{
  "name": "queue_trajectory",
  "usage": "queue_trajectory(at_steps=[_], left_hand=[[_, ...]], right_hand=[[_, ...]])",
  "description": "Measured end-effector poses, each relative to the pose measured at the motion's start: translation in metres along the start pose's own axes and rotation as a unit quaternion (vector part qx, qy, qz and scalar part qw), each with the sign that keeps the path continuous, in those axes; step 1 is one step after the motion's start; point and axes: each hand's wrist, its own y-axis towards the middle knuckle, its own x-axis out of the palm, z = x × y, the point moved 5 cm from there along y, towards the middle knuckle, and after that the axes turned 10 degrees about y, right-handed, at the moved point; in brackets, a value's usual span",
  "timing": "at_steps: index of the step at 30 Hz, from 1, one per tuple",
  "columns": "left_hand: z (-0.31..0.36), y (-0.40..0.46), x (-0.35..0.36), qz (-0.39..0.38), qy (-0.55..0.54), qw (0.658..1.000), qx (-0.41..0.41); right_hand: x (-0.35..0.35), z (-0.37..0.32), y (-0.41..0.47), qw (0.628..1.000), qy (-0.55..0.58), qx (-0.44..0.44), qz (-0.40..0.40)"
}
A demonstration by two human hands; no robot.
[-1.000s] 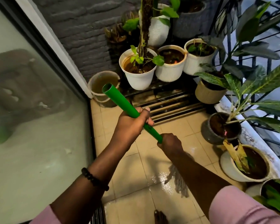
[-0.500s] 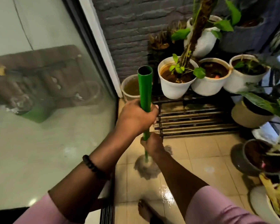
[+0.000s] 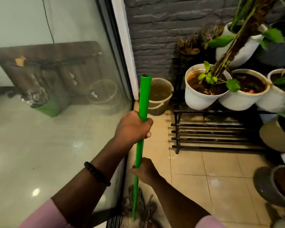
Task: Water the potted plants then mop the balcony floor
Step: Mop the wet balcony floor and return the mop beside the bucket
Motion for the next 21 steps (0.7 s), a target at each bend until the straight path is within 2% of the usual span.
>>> queue_trajectory(at_steps=[9,13,21], left_hand=[[0.001,0.032,-0.057,0.058,-0.039,0.995,0.077],[0.007,0.039,-0.058,0.050,-0.048,0.994,0.080],[0.037,0.076,-0.056,0.028,-0.013,0.996,0.083]], right_hand=[[-0.017,-0.086,0.057,0.994,-0.048,-0.095,0.010],[-0.038,-0.109,0.074,0.992,-0.075,-0.086,0.055],[-0.070,-0.117,0.085,0.983,-0.061,-0.067,0.159]])
